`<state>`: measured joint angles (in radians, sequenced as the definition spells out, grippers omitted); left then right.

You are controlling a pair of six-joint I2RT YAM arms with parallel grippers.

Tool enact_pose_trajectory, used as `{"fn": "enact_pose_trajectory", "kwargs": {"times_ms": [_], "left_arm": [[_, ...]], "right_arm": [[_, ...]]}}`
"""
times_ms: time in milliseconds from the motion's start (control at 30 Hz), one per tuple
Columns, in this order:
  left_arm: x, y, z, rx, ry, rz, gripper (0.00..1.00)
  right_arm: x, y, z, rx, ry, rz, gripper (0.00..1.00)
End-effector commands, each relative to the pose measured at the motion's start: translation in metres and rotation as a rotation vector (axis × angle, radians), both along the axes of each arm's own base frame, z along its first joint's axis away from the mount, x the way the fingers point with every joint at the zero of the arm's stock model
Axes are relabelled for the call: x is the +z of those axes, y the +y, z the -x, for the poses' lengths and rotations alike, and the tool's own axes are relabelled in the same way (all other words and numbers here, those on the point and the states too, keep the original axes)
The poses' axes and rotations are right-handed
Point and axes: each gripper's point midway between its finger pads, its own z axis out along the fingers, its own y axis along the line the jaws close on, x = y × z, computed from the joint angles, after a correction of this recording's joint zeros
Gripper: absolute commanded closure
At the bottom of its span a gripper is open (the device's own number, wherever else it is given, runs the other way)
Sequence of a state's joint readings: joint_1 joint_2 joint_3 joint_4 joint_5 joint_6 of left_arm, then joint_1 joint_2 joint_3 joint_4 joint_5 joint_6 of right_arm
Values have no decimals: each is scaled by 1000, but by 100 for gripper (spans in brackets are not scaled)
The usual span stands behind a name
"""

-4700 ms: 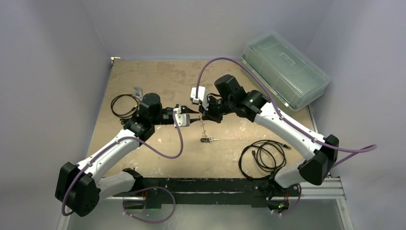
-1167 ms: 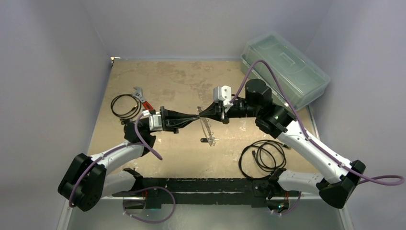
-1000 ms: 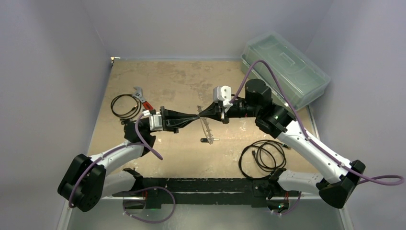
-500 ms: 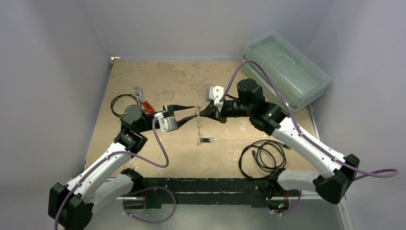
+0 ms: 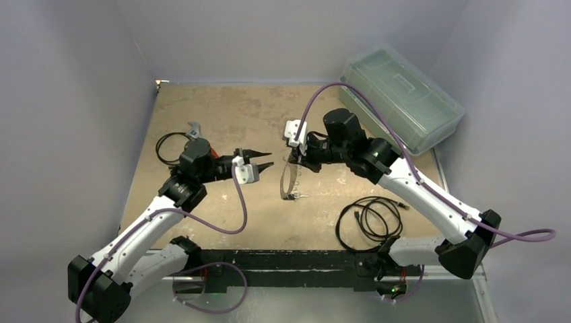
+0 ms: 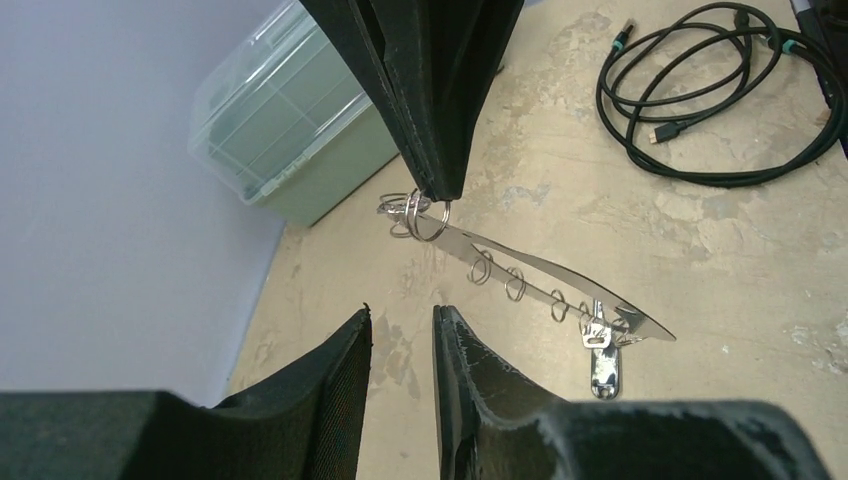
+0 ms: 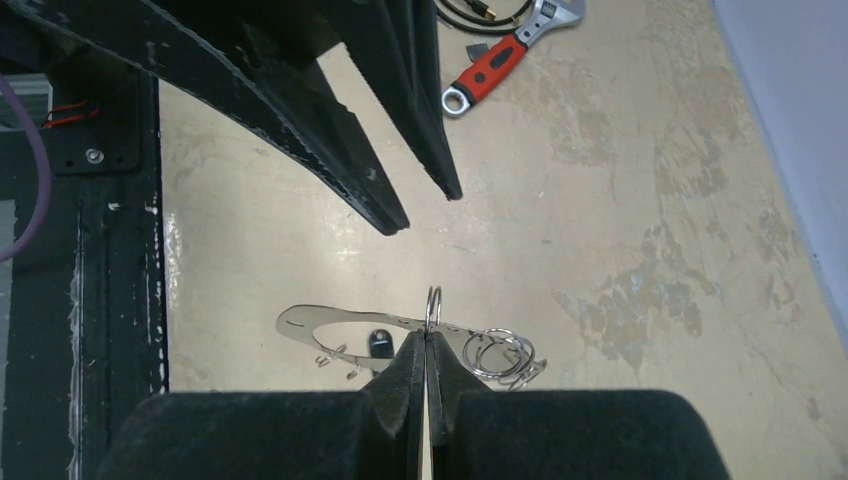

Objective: Put the keys on the keyring

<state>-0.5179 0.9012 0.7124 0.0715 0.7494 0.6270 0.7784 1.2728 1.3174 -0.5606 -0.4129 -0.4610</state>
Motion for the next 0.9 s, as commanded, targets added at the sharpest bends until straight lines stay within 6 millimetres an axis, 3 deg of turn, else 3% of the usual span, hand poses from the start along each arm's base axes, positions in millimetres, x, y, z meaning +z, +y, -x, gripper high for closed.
{"fn": "enact_pose_trajectory", "kwargs": {"times_ms": [0, 500, 867], "left_arm": [[13, -10, 3, -78, -21, -12, 73], [1, -20, 13, -171, 41, -55, 73], [6, -23, 15, -186, 44, -37, 74]], "right_arm": [[18, -1, 2, -13, -47, 20, 100], [9, 6, 8, 9, -37, 52, 100], [0, 12, 9, 32, -24, 66, 100]]}}
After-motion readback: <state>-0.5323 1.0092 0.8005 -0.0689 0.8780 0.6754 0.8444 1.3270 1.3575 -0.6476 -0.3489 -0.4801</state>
